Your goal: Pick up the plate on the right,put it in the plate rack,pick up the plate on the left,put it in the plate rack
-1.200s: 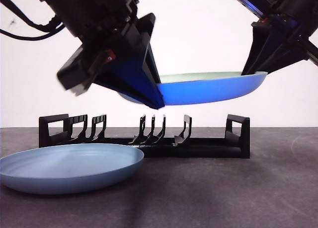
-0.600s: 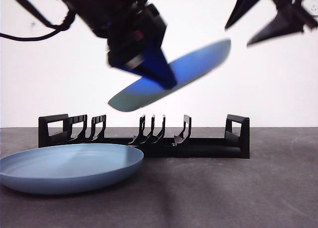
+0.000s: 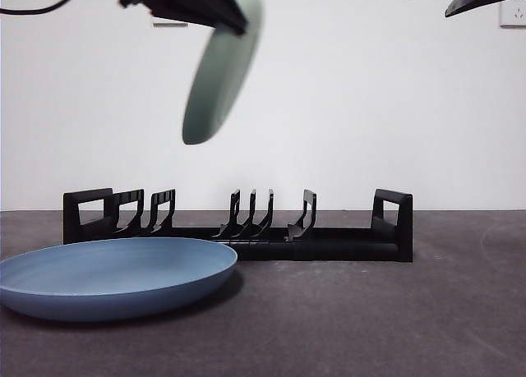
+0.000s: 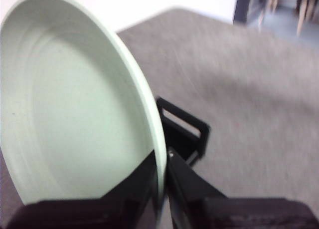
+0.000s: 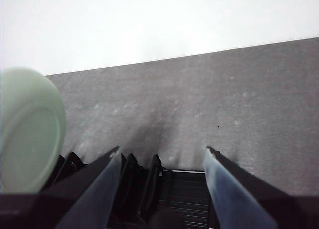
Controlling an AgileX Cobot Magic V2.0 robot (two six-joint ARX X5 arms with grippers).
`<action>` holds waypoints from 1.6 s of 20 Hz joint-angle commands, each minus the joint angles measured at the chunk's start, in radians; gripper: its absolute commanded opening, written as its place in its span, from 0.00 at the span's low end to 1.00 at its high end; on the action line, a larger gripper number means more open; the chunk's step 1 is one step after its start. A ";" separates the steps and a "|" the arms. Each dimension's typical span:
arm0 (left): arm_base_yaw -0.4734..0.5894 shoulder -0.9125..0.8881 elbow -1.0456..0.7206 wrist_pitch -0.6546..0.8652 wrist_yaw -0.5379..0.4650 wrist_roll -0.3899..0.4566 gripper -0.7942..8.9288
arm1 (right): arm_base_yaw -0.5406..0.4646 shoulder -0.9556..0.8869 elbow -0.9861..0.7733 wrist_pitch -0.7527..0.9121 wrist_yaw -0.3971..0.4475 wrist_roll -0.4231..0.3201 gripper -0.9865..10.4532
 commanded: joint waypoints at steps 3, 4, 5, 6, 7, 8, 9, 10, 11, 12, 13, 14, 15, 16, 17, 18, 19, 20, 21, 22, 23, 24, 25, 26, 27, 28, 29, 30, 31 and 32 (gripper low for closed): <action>0.174 -0.002 -0.002 0.015 0.190 -0.158 0.07 | 0.000 0.002 0.002 0.006 0.003 0.006 0.33; 0.203 -0.001 -0.002 0.016 0.224 -0.169 0.07 | 0.000 0.002 0.002 0.006 0.003 0.006 0.33; 0.233 0.000 -0.002 0.016 0.254 -0.174 0.07 | 0.000 0.002 0.002 0.006 0.003 0.006 0.33; 0.260 0.002 -0.002 0.017 0.281 -0.176 0.07 | 0.000 0.002 0.002 0.006 0.003 0.006 0.33; 0.281 0.004 -0.002 0.016 0.302 -0.179 0.07 | 0.000 0.002 0.002 0.006 0.003 0.006 0.33; 0.304 0.007 -0.002 0.014 0.324 -0.185 0.07 | 0.000 0.002 0.002 0.006 0.003 0.006 0.33; 0.324 0.013 -0.002 0.015 0.343 -0.195 0.07 | 0.000 0.002 0.002 0.006 0.003 0.006 0.33; 0.340 0.018 -0.002 0.014 0.362 -0.196 0.07 | 0.000 0.002 0.002 0.006 0.003 0.006 0.33; 0.355 0.027 -0.002 0.015 0.386 -0.196 0.07 | 0.000 0.002 0.002 0.006 0.003 0.006 0.33; 0.366 0.036 -0.002 0.015 0.404 -0.196 0.07 | 0.000 0.002 0.002 0.006 0.003 0.006 0.33; 0.373 0.046 -0.002 0.014 0.410 -0.196 0.07 | 0.000 0.002 0.002 0.006 0.003 0.006 0.33; 0.378 0.058 -0.002 0.014 0.418 -0.196 0.07 | 0.000 0.002 0.002 0.006 0.003 0.006 0.33; 0.381 0.070 -0.002 0.015 0.426 -0.196 0.07 | 0.000 0.002 0.002 0.006 0.003 0.006 0.33; 0.384 0.084 -0.002 0.014 0.431 -0.196 0.07 | 0.000 0.002 0.002 0.006 0.003 0.006 0.33; 0.384 0.099 -0.002 0.013 0.429 -0.196 0.07 | 0.000 0.002 0.002 0.006 0.003 0.006 0.33; 0.385 0.111 -0.002 0.011 0.428 -0.196 0.07 | 0.000 0.002 0.002 0.006 0.003 0.006 0.33; 0.385 0.126 -0.002 0.011 0.427 -0.196 0.07 | 0.000 0.002 0.002 0.006 0.003 0.006 0.33; 0.385 0.141 -0.002 0.010 0.427 -0.196 0.07 | 0.000 0.002 0.002 0.006 0.003 0.006 0.33; 0.385 0.155 -0.002 0.005 0.422 -0.195 0.07 | 0.000 0.002 0.002 0.006 0.003 0.006 0.33; 0.385 0.166 -0.002 -0.004 0.412 -0.195 0.07 | 0.000 0.002 0.002 0.006 0.003 0.006 0.33; 0.384 0.175 -0.002 -0.021 0.385 -0.192 0.07 | 0.000 0.002 0.002 0.006 0.003 0.006 0.33; 0.384 0.182 -0.002 -0.042 0.352 -0.184 0.07 | 0.000 0.002 0.002 0.006 0.003 0.006 0.33; 0.384 0.183 -0.002 -0.063 0.319 -0.170 0.07 | 0.000 0.002 0.002 0.006 0.003 0.006 0.33; 0.383 0.183 -0.002 -0.086 0.286 -0.156 0.08 | 0.000 0.002 0.002 0.006 0.003 0.006 0.33; 0.383 0.183 -0.002 -0.101 0.269 -0.143 0.08 | 0.000 0.002 0.002 0.006 0.003 0.006 0.33; 0.383 0.183 -0.002 -0.113 0.267 -0.135 0.08 | 0.000 0.002 0.002 0.006 0.003 0.007 0.33; 0.383 0.183 -0.002 -0.121 0.276 -0.131 0.08 | 0.000 0.002 0.002 0.005 0.003 0.007 0.33; 0.383 0.182 -0.002 -0.129 0.294 -0.131 0.10 | 0.000 0.002 0.002 0.006 0.003 0.007 0.33; 0.383 0.182 -0.002 -0.134 0.313 -0.132 0.14 | 0.000 0.002 0.002 0.005 0.003 0.008 0.33; 0.383 0.182 -0.001 -0.137 0.330 -0.132 0.23 | 0.000 0.002 0.002 0.004 0.002 0.009 0.33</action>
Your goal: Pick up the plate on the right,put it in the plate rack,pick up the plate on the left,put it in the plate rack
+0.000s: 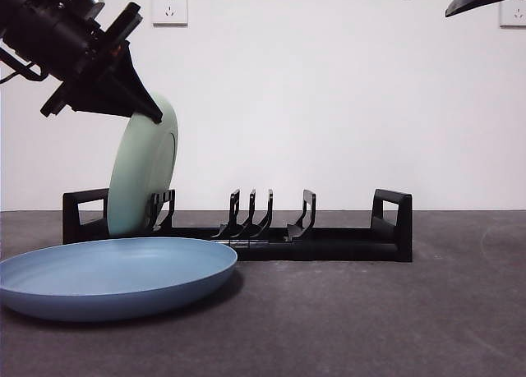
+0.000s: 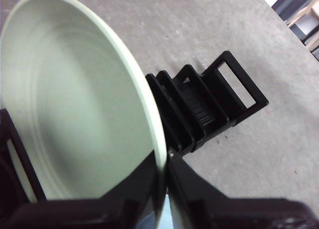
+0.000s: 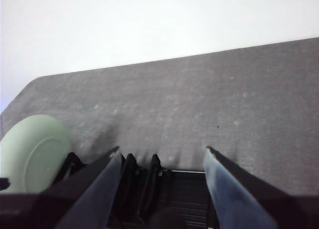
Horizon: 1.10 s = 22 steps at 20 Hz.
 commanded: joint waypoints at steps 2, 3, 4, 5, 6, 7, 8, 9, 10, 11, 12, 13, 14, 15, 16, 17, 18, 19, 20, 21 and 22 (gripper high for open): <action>0.008 -0.002 -0.001 -0.017 0.039 0.027 0.37 | 0.000 0.003 0.002 0.000 -0.007 0.009 0.33; 0.006 -0.008 -0.001 -0.017 0.042 0.027 0.40 | 0.002 0.005 0.002 -0.003 -0.018 0.010 0.33; 0.005 -0.016 -0.001 -0.017 0.044 0.028 0.41 | 0.002 0.010 0.002 -0.003 -0.046 0.010 0.33; 0.005 -0.026 -0.001 -0.018 0.044 0.034 0.41 | 0.002 0.015 0.002 -0.003 -0.080 0.010 0.33; 0.005 -0.044 -0.001 -0.022 0.041 0.050 0.41 | 0.003 0.024 0.002 -0.005 -0.133 0.010 0.33; 0.005 -0.060 -0.001 -0.024 0.032 0.056 0.41 | 0.004 0.034 0.002 -0.005 -0.172 0.010 0.33; 0.005 -0.079 -0.001 -0.027 0.021 0.066 0.41 | 0.008 0.045 0.002 -0.005 -0.210 0.010 0.33; 0.005 -0.101 -0.001 -0.030 0.008 0.074 0.41 | 0.015 0.059 0.002 -0.005 -0.241 0.010 0.33; 0.003 -0.128 -0.001 -0.037 -0.005 0.076 0.41 | 0.024 0.073 0.002 -0.005 -0.263 0.010 0.33; 0.002 -0.151 -0.001 -0.042 -0.019 0.086 0.41 | 0.033 0.087 0.002 -0.005 -0.270 0.010 0.33; -0.002 -0.180 -0.001 -0.048 -0.036 0.102 0.41 | 0.047 0.105 0.002 -0.005 -0.269 0.010 0.33; -0.006 -0.206 -0.001 -0.053 -0.057 0.114 0.41 | 0.061 0.121 0.002 -0.005 -0.269 0.010 0.33; -0.012 -0.237 -0.001 -0.063 -0.084 0.131 0.41 | 0.076 0.141 0.002 -0.005 -0.269 0.009 0.33; -0.018 -0.268 -0.001 -0.071 -0.115 0.150 0.41 | 0.092 0.161 0.002 -0.005 -0.269 0.009 0.33; -0.026 -0.301 -0.001 -0.082 -0.148 0.169 0.41 | 0.108 0.183 0.002 -0.004 -0.269 0.009 0.33; -0.034 -0.328 -0.001 -0.090 -0.181 0.183 0.41 | 0.121 0.203 0.002 -0.004 -0.269 0.008 0.33; -0.043 -0.360 -0.001 -0.101 -0.221 0.200 0.41 | 0.136 0.226 0.002 -0.004 -0.270 0.008 0.33; -0.054 -0.393 -0.001 -0.112 -0.259 0.217 0.41 | 0.150 0.251 0.002 -0.004 -0.273 0.008 0.33; -0.063 -0.419 -0.001 -0.119 -0.291 0.233 0.41 | 0.161 0.274 0.002 -0.004 -0.285 0.009 0.33; -0.074 -0.449 -0.001 -0.127 -0.325 0.251 0.41 | 0.174 0.299 0.002 -0.004 -0.298 0.010 0.33; -0.087 -0.478 -0.001 -0.134 -0.357 0.268 0.41 | 0.186 0.325 0.002 -0.004 -0.306 0.009 0.33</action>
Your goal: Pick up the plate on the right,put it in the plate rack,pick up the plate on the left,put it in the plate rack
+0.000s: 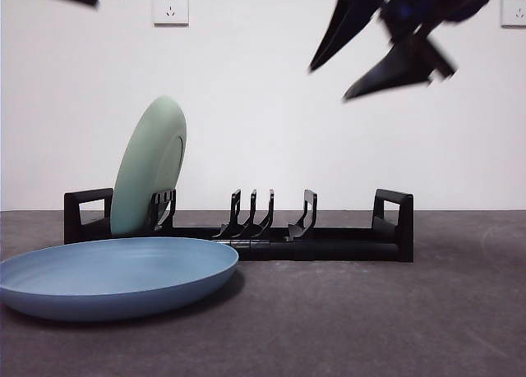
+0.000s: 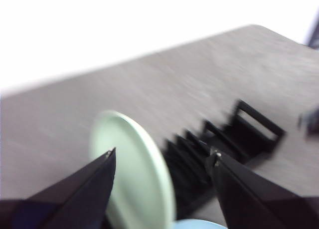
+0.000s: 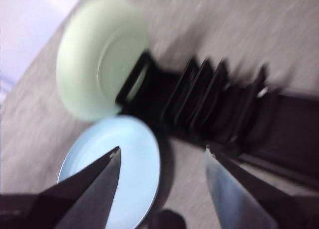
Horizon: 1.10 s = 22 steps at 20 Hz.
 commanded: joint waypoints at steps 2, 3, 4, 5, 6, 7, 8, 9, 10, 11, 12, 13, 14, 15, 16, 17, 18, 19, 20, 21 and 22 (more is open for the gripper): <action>-0.051 -0.116 -0.001 -0.022 -0.136 0.113 0.41 | 0.053 0.126 0.002 0.004 -0.029 0.006 0.33; -0.064 -0.145 -0.001 -0.027 -0.163 0.128 0.41 | 0.068 0.163 0.002 0.005 -0.029 0.006 0.33; -0.080 -0.175 -0.001 -0.031 -0.185 0.141 0.41 | 0.085 0.205 0.002 0.006 -0.030 0.006 0.33; -0.093 -0.198 -0.001 -0.034 -0.203 0.143 0.41 | 0.101 0.244 0.003 0.013 -0.033 0.006 0.33; -0.104 -0.215 -0.001 -0.037 -0.214 0.146 0.40 | 0.114 0.280 0.003 0.024 -0.054 0.007 0.33; -0.115 -0.228 -0.001 -0.043 -0.227 0.157 0.40 | 0.129 0.316 0.003 0.042 -0.079 0.019 0.33; -0.124 -0.235 -0.001 -0.050 -0.240 0.163 0.40 | 0.141 0.349 0.004 0.057 -0.081 0.033 0.33; -0.132 -0.238 -0.001 -0.060 -0.254 0.163 0.40 | 0.152 0.384 0.011 0.057 -0.080 0.033 0.33; -0.137 -0.238 -0.001 -0.073 -0.262 0.163 0.40 | 0.161 0.414 0.019 0.055 -0.081 0.034 0.33; -0.142 -0.238 -0.001 -0.088 -0.275 0.163 0.40 | 0.170 0.441 0.029 0.055 -0.081 0.036 0.33; -0.146 -0.238 -0.001 -0.102 -0.275 0.163 0.40 | 0.177 0.461 0.037 0.056 -0.081 0.036 0.33; -0.148 -0.238 -0.001 -0.114 -0.275 0.163 0.40 | 0.183 0.476 0.043 0.058 -0.080 0.036 0.33; -0.151 -0.238 -0.001 -0.122 -0.276 0.163 0.40 | 0.188 0.488 0.050 0.058 -0.080 0.037 0.32; -0.153 -0.237 -0.001 -0.129 -0.277 0.163 0.40 | 0.191 0.498 0.050 0.067 -0.080 0.040 0.27; -0.153 -0.237 -0.001 -0.135 -0.282 0.163 0.40 | 0.193 0.508 0.050 0.072 -0.080 0.048 0.25; -0.153 -0.237 -0.001 -0.140 -0.291 0.163 0.40 | 0.194 0.518 0.051 0.073 -0.081 0.053 0.25; -0.153 -0.237 -0.001 -0.147 -0.300 0.163 0.40 | 0.195 0.525 0.051 0.073 -0.081 0.065 0.25; -0.153 -0.237 -0.001 -0.156 -0.299 0.163 0.40 | 0.196 0.532 0.051 0.073 -0.081 0.072 0.23; -0.153 -0.237 -0.001 -0.164 -0.299 0.163 0.40 | 0.197 0.534 0.051 0.072 -0.080 0.074 0.16; -0.153 -0.237 -0.001 -0.172 -0.300 0.163 0.40 | 0.202 0.534 0.051 0.072 -0.079 0.074 0.10; -0.153 -0.237 -0.001 -0.177 -0.299 0.163 0.40 | 0.207 0.534 0.051 0.072 -0.079 0.074 0.07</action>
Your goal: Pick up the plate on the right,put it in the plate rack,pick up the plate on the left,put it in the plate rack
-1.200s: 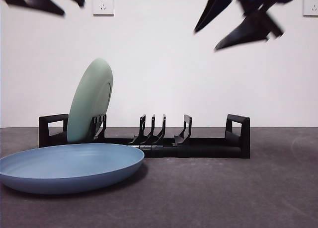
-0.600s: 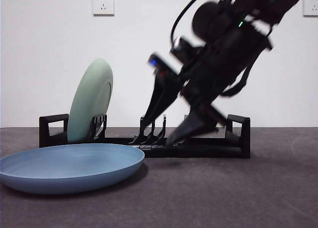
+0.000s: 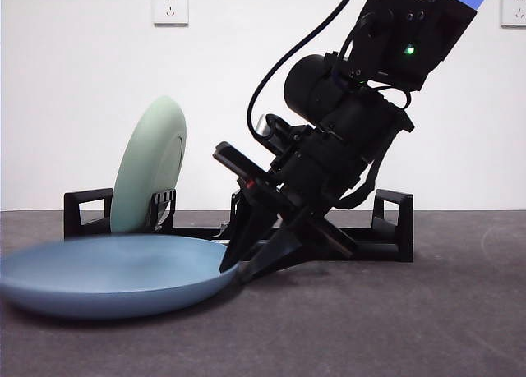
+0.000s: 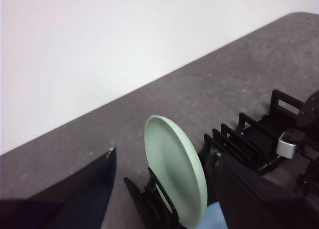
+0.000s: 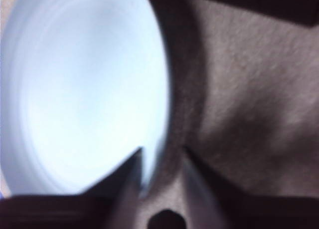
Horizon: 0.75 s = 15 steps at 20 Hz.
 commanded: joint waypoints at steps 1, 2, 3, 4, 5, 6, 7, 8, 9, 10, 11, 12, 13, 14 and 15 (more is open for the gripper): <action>-0.003 -0.001 -0.001 -0.006 -0.003 0.012 0.40 | 0.014 0.018 -0.001 -0.008 0.002 0.018 0.08; -0.003 -0.001 -0.001 -0.009 -0.002 0.012 0.40 | 0.014 0.013 -0.001 -0.027 0.002 0.035 0.08; -0.003 -0.001 -0.001 -0.010 -0.002 0.012 0.40 | 0.014 0.010 -0.001 -0.040 0.003 0.035 0.08; -0.003 -0.001 -0.001 -0.013 -0.002 0.012 0.40 | 0.014 -0.001 -0.001 -0.066 0.003 0.035 0.08; -0.004 -0.001 -0.001 -0.016 0.002 0.012 0.40 | 0.014 -0.015 -0.001 -0.095 0.006 0.032 0.08; -0.008 -0.001 -0.001 -0.021 0.006 0.012 0.40 | 0.014 -0.039 -0.001 -0.128 0.011 0.023 0.08; -0.014 -0.001 -0.001 -0.026 0.007 0.012 0.40 | 0.014 -0.066 -0.001 -0.150 0.011 0.018 0.08; -0.024 -0.001 -0.001 -0.035 0.026 0.012 0.40 | 0.011 -0.105 -0.001 -0.169 0.023 0.015 0.08; -0.033 -0.001 -0.001 -0.045 0.055 0.015 0.40 | 0.011 -0.142 -0.001 -0.179 0.055 0.013 0.08; -0.048 -0.001 -0.001 -0.062 0.088 0.029 0.40 | 0.011 -0.192 -0.001 -0.188 0.100 0.004 0.08; -0.064 -0.001 -0.001 -0.080 0.109 0.048 0.40 | 0.010 -0.232 -0.001 -0.188 0.137 0.001 0.08; -0.092 0.004 -0.001 -0.098 0.109 0.075 0.40 | 0.001 -0.281 0.000 -0.188 0.170 0.000 0.08; -0.122 0.006 -0.001 -0.116 0.109 0.107 0.40 | -0.013 -0.315 0.002 -0.188 0.185 0.000 0.08; -0.163 0.011 -0.001 -0.132 0.103 0.129 0.40 | -0.028 -0.345 0.008 -0.198 0.192 0.000 0.08; -0.209 0.018 -0.001 -0.145 0.095 0.143 0.40 | -0.048 -0.365 0.022 -0.217 0.191 0.000 0.08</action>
